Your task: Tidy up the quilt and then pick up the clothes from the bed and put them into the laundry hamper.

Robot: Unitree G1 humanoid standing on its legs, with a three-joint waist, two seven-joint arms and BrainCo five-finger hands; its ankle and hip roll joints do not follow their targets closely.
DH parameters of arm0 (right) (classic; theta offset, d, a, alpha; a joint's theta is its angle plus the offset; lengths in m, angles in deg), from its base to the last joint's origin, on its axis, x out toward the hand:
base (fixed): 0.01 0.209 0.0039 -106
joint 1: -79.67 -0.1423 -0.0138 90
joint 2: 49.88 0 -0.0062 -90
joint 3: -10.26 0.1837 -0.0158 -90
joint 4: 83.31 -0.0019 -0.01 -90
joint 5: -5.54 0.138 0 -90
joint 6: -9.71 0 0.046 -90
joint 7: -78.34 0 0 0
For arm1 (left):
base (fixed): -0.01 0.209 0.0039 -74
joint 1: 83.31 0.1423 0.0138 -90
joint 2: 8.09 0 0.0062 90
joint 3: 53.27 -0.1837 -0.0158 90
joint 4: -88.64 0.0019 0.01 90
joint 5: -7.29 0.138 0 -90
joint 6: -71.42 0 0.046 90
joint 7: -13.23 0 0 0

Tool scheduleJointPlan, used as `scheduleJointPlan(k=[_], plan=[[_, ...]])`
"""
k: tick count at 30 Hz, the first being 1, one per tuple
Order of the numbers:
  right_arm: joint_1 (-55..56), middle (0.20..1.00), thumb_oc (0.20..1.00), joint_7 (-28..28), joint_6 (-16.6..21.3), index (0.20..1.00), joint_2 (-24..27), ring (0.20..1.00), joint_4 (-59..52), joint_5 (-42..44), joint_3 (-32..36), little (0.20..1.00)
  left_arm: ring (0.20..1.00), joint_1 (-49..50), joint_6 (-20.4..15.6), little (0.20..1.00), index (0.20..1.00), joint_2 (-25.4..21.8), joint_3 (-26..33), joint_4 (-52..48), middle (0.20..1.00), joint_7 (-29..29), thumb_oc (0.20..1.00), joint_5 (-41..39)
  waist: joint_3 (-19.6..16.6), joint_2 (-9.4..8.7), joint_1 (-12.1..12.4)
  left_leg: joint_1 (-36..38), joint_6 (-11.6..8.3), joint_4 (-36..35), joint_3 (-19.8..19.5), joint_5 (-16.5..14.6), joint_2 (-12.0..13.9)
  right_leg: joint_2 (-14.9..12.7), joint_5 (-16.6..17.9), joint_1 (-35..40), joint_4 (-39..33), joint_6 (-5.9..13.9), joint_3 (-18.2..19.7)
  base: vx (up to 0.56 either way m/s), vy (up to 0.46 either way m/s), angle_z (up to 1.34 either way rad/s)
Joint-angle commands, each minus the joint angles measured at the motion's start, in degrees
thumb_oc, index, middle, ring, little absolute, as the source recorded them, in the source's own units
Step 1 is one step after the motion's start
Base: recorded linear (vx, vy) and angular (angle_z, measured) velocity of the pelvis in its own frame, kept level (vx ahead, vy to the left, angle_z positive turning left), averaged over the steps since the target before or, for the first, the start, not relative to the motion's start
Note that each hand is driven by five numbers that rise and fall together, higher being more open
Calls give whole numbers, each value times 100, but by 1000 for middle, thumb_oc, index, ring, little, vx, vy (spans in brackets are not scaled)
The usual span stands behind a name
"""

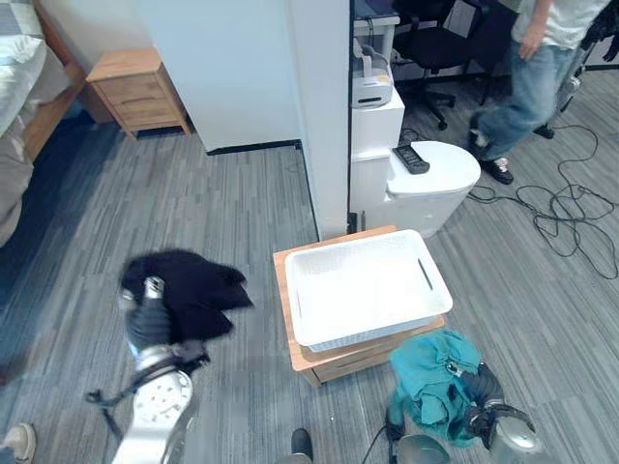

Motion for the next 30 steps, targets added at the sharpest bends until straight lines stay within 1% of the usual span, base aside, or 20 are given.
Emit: scheduleJointPlan(k=[1,3,5,7,8,9,11,13,14,15,16,18,19,24,25,26,27,28,29,30], plan=[[-172,200,200,110,190,200,23,200,-285,-141,120,200,200,-340,-197,200,200,-451,241,-243,200,-66,200,620,-269,-134,-31,15,-20,-27,162,-135,231,-174,-155,-157,-41,590,203,33,39,1],[-161,200,200,138,141,200,57,200,-312,-158,72,200,200,-607,27,200,200,-772,347,-192,200,-153,200,437,-306,-114,-100,16,-22,-27,222,-146,230,-183,-157,-166,-41,601,221,44,32,-3],[-152,200,200,172,76,200,102,200,-372,-187,-38,200,200,-1040,416,200,200,-1025,170,70,200,-228,200,329,-353,-108,-236,43,-14,-27,333,-169,229,-195,-157,-182,-41,620,273,66,27,-13],[-157,200,200,181,65,200,116,200,-379,-183,-60,200,200,-1119,486,200,200,-1045,115,136,200,-268,200,310,-358,-109,-266,49,-12,-27,351,-172,229,-196,-156,-185,-41,624,287,48,17,-27],[-193,200,200,265,30,200,157,200,-369,-211,-127,200,200,-1390,755,200,200,-1021,-142,460,200,-326,200,335,-359,-113,-389,90,-4,-27,427,-196,233,-199,-150,-197,-41,636,357,68,22,-26],[-211,200,200,328,17,200,178,200,-355,-228,-146,200,200,-1509,843,200,200,-961,-273,697,200,-389,200,347,-351,-115,-449,116,3,-27,470,-216,233,-198,-150,-206,-41,639,409,82,27,-27],[-232,200,200,384,11,200,183,200,-331,-252,-161,200,200,-1597,835,200,200,-892,-391,926,200,-433,200,473,-343,-117,-499,134,5,-27,511,-227,237,-199,-152,-213,-41,643,453,41,18,-32],[-289,200,200,549,-36,200,214,200,-286,-320,-194,200,200,-1733,715,200,200,-742,-624,1457,200,-703,200,727,-298,-116,-633,166,1,-27,617,-235,244,-197,-151,-235,-41,650,591,38,27,-33],[-291,200,200,557,-39,200,215,200,-284,-325,-190,200,200,-1750,725,200,200,-738,-641,1489,200,-730,200,752,-293,-114,-633,170,1,-27,624,-237,245,-196,-150,-236,-41,650,599,37,24,-36],[-313,200,200,659,-79,200,241,200,-274,-389,-197,200,200,-1881,752,200,200,-731,-797,1791,200,-797,200,853,-270,-115,-716,183,10,-23,686,-247,246,-188,-137,-256,-41,654,684,33,20,-34],[-317,200,200,686,-81,200,254,200,-268,-401,-210,200,200,-1934,760,200,200,-719,-857,1925,200,-796,200,901,-262,-112,-748,188,15,-22,710,-249,247,-186,-134,-262,-41,654,709,47,30,-26],[-359,200,200,804,-37,200,302,200,-198,-426,-254,200,200,-2284,849,200,200,-680,-1216,2576,200,-746,200,1087,-216,-97,-889,196,25,-9,810,-249,261,-189,-103,-298,-41,673,818,46,30,-14],[-401,200,200,862,-43,200,325,200,-185,-426,-278,200,200,-2428,862,200,200,-651,-1386,2942,200,-749,200,1337,-184,-98,-964,199,28,5,867,-257,265,-188,-99,-325,-26,683,885,38,22,-13],[-485,200,200,925,-154,200,384,200,-268,-430,-366,200,200,-2667,763,200,200,-661,-1700,3580,200,-663,200,1628,-107,-103,-1114,173,37,38,1006,-279,257,-168,-83,-427,4,707,1060,28,1,-15],[-485,200,200,935,-170,200,400,200,-281,-419,-370,200,200,-2724,817,200,200,-651,-1757,3669,200,-636,200,1651,-92,-100,-1153,167,40,44,1039,-281,255,-162,-80,-441,6,710,1100,52,9,-9],[-478,200,200,952,-157,200,431,200,-275,-395,-362,200,200,-2827,1018,200,200,-610,-1845,3835,200,-657,200,1664,-40,-90,-1224,198,57,52,1062,-309,240,-153,-94,-426,11,723,1147,57,11,-11],[-477,200,200,960,-154,200,439,200,-277,-392,-361,200,200,-2849,1086,200,200,-596,-1866,3887,200,-655,200,1679,-31,-85,-1239,196,58,54,1070,-311,237,-149,-93,-434,14,724,1161,52,27,-12],[-480,200,200,1017,-142,200,470,200,-291,-394,-351,200,529,-2906,1260,529,529,-550,-1915,4053,529,-554,529,1805,8,-75,-1290,187,59,65,1091,-312,226,-138,-92,-461,27,724,1198,18,20,-11],[-480,200,200,1036,-139,200,476,200,-296,-398,-347,200,1000,-2921,1341,1000,1000,-540,-1926,4086,1000,-537,1000,1854,18,-73,-1303,182,59,69,1096,-313,223,-136,-92,-469,30,723,1207,7,22,-20],[-488,200,200,1103,-172,200,498,200,-361,-418,-325,200,1000,-2994,1336,1000,1000,-542,-2021,4418,1000,-396,1000,1816,54,-70,-1359,161,68,89,1129,-334,212,-140,-96,-509,42,731,1246,-4,8,-19]])
